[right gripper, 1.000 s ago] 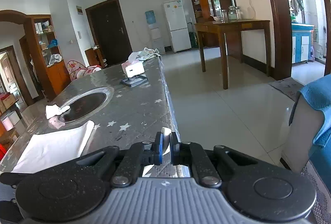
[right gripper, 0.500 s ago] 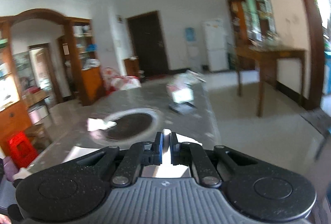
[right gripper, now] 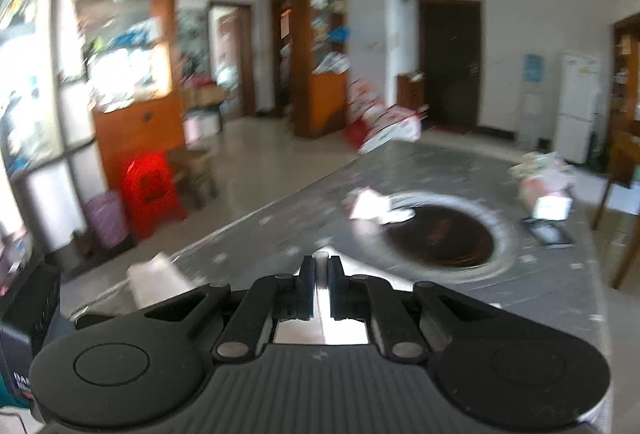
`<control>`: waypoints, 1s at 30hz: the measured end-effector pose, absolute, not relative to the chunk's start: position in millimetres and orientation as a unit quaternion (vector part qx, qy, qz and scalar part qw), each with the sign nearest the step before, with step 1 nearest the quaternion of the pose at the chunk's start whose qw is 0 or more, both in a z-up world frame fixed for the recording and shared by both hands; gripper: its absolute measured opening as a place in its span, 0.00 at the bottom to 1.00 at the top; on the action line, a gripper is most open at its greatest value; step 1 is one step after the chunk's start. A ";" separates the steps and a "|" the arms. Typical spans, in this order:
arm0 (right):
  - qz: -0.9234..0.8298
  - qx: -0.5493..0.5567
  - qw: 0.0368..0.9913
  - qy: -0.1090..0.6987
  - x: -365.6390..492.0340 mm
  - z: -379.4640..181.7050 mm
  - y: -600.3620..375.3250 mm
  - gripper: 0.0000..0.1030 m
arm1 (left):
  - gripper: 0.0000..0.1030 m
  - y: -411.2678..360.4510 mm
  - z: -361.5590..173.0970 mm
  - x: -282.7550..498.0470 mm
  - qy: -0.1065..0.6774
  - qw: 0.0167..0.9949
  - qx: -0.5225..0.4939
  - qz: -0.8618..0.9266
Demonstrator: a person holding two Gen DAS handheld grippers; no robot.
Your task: Fold clothes
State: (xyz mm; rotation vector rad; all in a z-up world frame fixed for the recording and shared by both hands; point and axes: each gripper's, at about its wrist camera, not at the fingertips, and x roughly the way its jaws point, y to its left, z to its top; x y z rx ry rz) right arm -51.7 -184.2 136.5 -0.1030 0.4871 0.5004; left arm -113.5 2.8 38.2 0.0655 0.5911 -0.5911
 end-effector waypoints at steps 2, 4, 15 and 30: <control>0.261 -0.060 0.928 0.258 -49.4 124.3 -164.7 0.05 | 0.78 12.1 36.3 -115.6 0.288 0.916 0.022 -0.278; 0.274 -0.063 0.919 0.277 -47.6 112.0 -149.4 0.06 | 0.78 18.0 34.8 -116.4 0.289 0.917 0.016 -0.273; 0.261 -0.087 0.909 0.312 -60.3 100.0 -167.8 0.19 | 0.78 25.9 33.5 -114.9 0.286 0.922 0.015 -0.262; 0.177 -0.094 0.894 0.401 -115.2 35.9 -255.3 0.39 | 0.41 18.8 16.8 -91.8 0.327 0.915 0.018 -0.235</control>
